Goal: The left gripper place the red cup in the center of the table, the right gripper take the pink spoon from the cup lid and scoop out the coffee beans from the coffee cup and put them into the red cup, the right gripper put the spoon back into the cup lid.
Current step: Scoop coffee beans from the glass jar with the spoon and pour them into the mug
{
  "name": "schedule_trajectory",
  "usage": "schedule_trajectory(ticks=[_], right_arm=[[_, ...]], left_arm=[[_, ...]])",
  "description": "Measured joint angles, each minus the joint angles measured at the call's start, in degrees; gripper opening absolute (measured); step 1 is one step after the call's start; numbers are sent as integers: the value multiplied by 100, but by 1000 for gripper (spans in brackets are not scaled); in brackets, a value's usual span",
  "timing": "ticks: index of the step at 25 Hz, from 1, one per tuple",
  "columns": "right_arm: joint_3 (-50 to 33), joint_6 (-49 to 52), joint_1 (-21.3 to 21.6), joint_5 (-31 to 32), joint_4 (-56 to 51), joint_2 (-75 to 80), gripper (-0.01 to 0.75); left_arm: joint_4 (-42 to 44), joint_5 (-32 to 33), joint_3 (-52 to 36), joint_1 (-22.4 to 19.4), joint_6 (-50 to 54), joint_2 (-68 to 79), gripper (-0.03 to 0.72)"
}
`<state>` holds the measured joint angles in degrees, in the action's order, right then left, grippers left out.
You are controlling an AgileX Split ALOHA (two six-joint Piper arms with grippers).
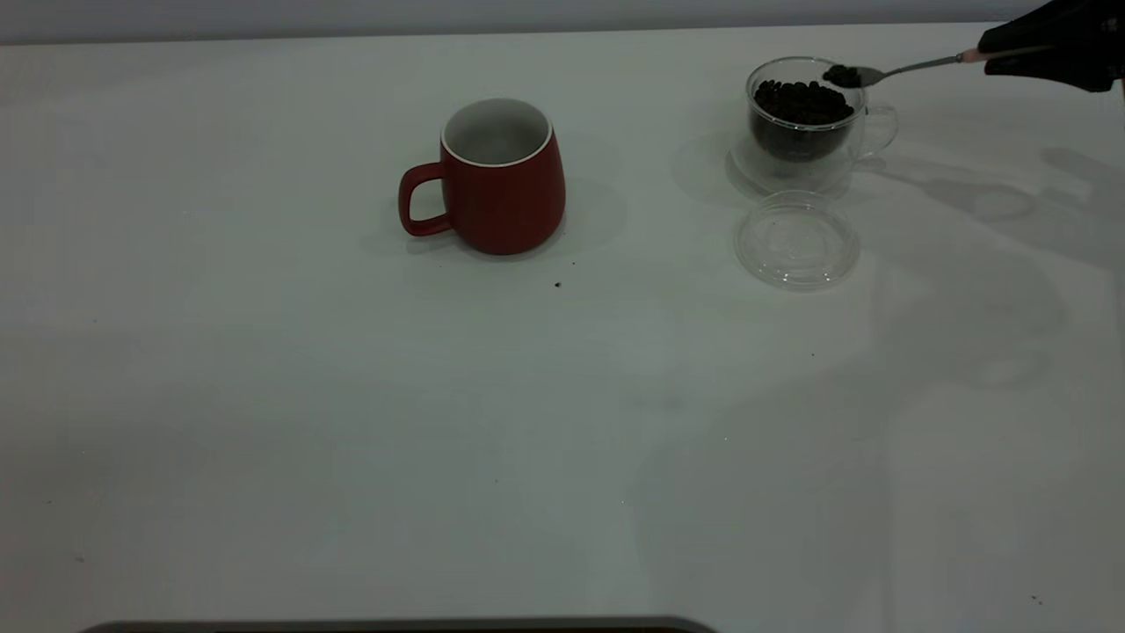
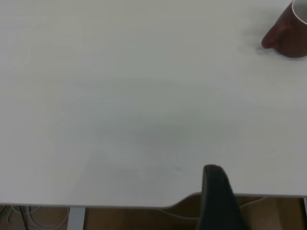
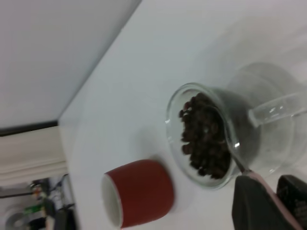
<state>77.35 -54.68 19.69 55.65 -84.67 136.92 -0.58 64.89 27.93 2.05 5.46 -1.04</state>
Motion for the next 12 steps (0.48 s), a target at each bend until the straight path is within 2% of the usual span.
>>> schedule_trajectory(ticks=[12], right_arm=[[0, 230, -61, 964, -309, 0, 92]], left_arm=[[0, 0, 0, 0, 0, 0, 493]])
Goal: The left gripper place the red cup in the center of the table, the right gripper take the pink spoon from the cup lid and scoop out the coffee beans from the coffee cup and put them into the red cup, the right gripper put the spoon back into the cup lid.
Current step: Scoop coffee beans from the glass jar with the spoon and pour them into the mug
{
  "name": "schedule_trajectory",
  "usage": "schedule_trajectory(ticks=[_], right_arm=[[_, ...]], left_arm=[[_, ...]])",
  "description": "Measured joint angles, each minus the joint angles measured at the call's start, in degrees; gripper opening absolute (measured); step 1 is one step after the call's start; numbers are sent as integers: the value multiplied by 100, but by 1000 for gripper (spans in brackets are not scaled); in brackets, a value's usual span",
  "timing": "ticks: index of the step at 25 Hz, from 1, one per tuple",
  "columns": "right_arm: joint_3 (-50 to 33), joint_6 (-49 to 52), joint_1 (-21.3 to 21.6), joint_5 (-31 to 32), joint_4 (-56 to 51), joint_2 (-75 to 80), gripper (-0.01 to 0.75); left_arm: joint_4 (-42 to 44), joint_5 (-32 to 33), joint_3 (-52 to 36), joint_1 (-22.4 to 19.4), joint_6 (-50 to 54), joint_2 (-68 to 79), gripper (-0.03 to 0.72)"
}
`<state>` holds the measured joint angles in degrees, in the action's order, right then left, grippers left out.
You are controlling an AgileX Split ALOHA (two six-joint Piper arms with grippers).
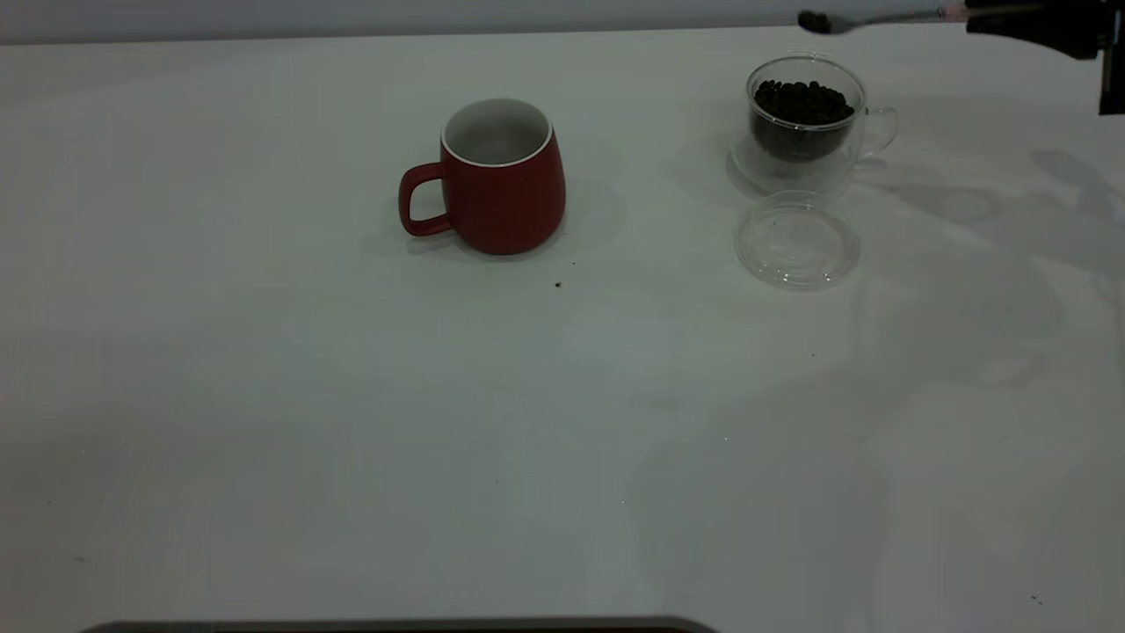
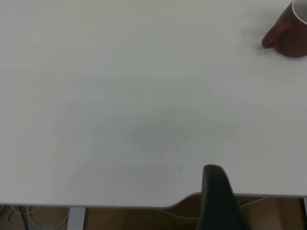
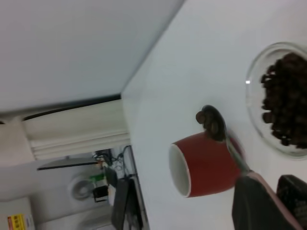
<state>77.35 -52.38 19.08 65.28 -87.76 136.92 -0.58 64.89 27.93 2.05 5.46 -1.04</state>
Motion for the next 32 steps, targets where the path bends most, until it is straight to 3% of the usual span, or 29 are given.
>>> schedule_trajectory(ticks=[8, 17, 26, 32], right_arm=[[0, 0, -620, -4, -144, 0, 92], [0, 0, -1910, -59, -546, 0, 92], [0, -251, -2733, -1403, -745, 0, 92], [0, -1551, -2975, -1951, -1331, 0, 92]], left_arm=[[0, 0, 0, 0, 0, 0, 493], [0, 0, 0, 0, 0, 0, 493], [0, 0, 0, 0, 0, 0, 493], [0, 0, 0, 0, 0, 0, 493]])
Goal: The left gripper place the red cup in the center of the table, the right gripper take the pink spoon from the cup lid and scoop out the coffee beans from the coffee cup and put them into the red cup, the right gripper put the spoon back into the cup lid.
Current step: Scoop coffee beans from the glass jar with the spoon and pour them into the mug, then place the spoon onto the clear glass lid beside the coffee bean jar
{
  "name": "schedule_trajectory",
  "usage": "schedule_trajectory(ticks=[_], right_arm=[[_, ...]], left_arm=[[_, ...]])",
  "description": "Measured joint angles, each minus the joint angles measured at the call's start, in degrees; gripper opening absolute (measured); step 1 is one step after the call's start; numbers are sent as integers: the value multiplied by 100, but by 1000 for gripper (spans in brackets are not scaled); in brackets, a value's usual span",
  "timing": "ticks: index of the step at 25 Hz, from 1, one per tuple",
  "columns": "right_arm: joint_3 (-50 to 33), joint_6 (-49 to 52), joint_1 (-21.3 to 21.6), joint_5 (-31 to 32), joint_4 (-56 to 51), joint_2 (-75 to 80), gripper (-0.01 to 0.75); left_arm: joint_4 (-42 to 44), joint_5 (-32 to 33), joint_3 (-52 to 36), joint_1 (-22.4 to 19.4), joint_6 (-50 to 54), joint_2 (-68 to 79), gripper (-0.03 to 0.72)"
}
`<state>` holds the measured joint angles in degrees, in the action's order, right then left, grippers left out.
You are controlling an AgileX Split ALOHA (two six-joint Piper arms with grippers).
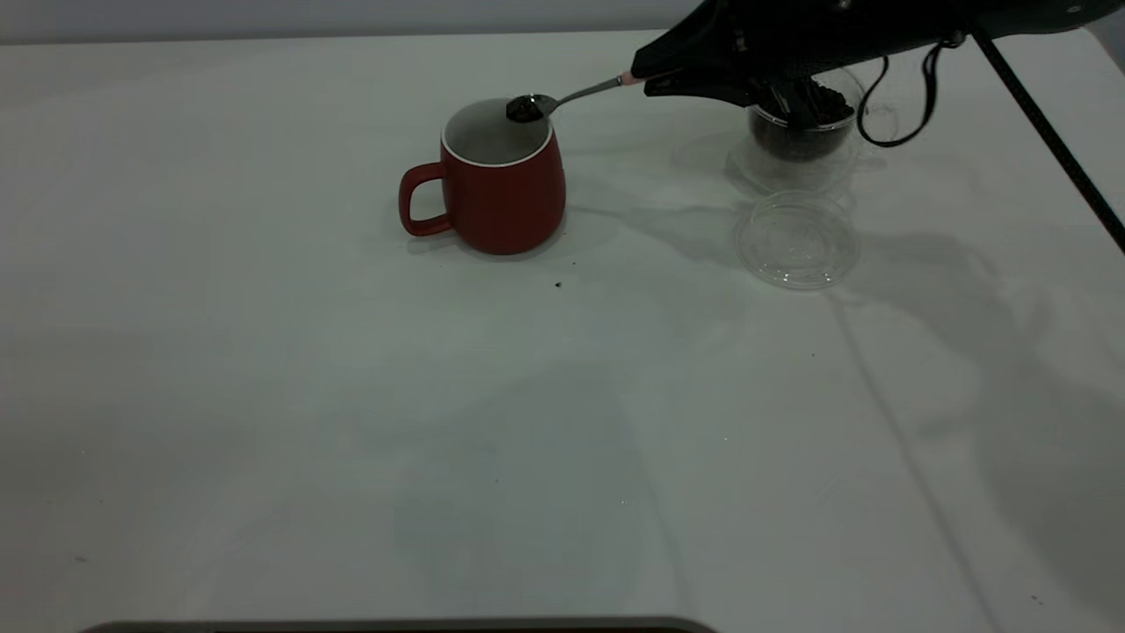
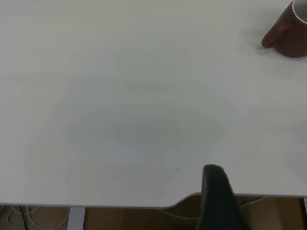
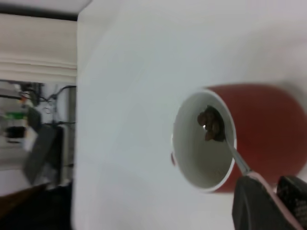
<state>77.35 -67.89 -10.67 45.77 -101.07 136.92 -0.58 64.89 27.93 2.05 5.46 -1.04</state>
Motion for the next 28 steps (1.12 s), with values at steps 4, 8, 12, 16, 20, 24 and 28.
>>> schedule_trajectory(ticks=[4, 8, 12, 16, 20, 24, 28], right_arm=[[0, -1399, -55, -117, -27, 0, 92], [0, -2640, -81, -115, -33, 0, 92], [0, -3128, -81, -79, 14, -68, 92], [0, -3013, 0, 47, 320, -436, 92], [-5, -2111, 417, 789, 1384, -951, 92], [-5, -1291, 1273, 1727, 2540, -1104, 92], [-5, -254, 2163, 1992, 3379, -1058, 92]], left_arm=[[0, 0, 0, 0, 0, 0, 493], [0, 0, 0, 0, 0, 0, 493], [0, 0, 0, 0, 0, 0, 493], [0, 0, 0, 0, 0, 0, 493], [0, 0, 0, 0, 0, 0, 493], [0, 0, 0, 0, 0, 0, 493], [0, 0, 0, 0, 0, 0, 493]])
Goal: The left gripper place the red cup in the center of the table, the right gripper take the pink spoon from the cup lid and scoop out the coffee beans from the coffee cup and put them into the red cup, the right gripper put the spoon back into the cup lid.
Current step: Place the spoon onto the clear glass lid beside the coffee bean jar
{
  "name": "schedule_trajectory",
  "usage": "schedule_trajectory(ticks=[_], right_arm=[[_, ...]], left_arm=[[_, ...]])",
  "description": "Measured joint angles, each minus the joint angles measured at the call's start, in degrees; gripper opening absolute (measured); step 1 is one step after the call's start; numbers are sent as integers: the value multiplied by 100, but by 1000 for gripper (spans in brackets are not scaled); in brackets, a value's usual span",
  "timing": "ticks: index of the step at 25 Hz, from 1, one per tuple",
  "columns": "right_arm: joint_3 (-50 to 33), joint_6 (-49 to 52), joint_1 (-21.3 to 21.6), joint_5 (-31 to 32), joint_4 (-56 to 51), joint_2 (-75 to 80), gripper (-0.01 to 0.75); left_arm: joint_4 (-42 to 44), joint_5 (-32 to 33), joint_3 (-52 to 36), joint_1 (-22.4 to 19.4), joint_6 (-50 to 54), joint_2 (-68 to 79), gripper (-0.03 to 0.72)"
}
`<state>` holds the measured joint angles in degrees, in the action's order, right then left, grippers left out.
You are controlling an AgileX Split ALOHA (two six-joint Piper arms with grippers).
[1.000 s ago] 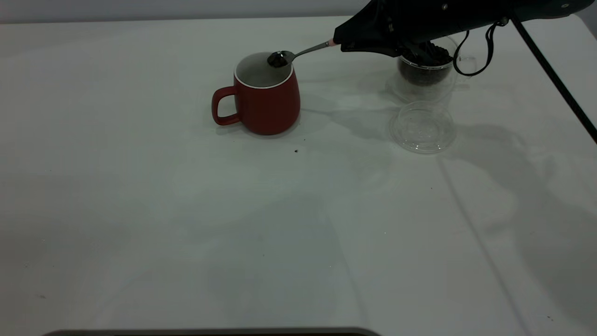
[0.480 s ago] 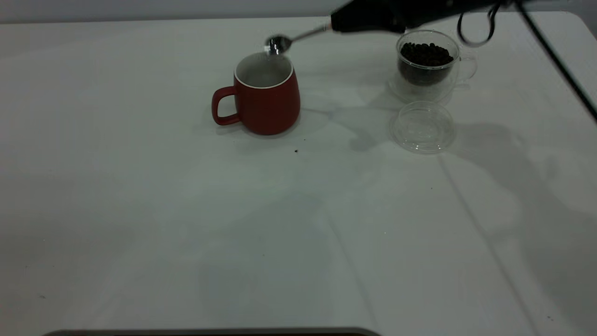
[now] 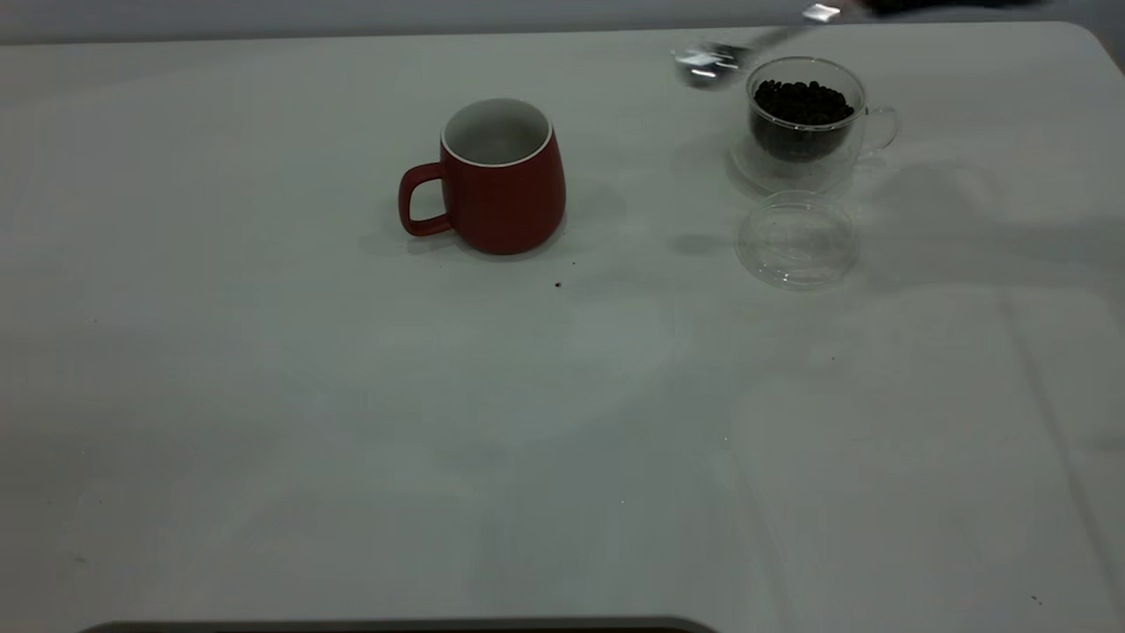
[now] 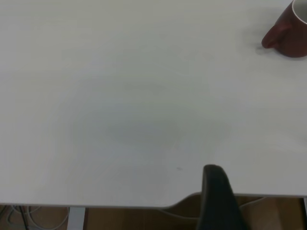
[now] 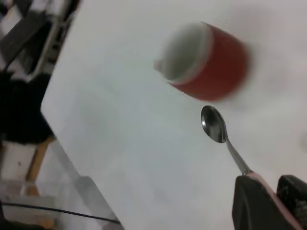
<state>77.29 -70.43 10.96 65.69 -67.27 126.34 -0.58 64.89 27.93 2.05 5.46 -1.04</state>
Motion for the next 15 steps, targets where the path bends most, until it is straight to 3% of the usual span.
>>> schedule_trajectory(ticks=[5, 15], right_arm=[[-51, 563, 561, 32, 373, 303, 92], [-57, 299, 627, -174, -318, 1361, 92]], left_arm=[[0, 0, 0, 0, 0, 0, 493], [0, 0, 0, 0, 0, 0, 493]])
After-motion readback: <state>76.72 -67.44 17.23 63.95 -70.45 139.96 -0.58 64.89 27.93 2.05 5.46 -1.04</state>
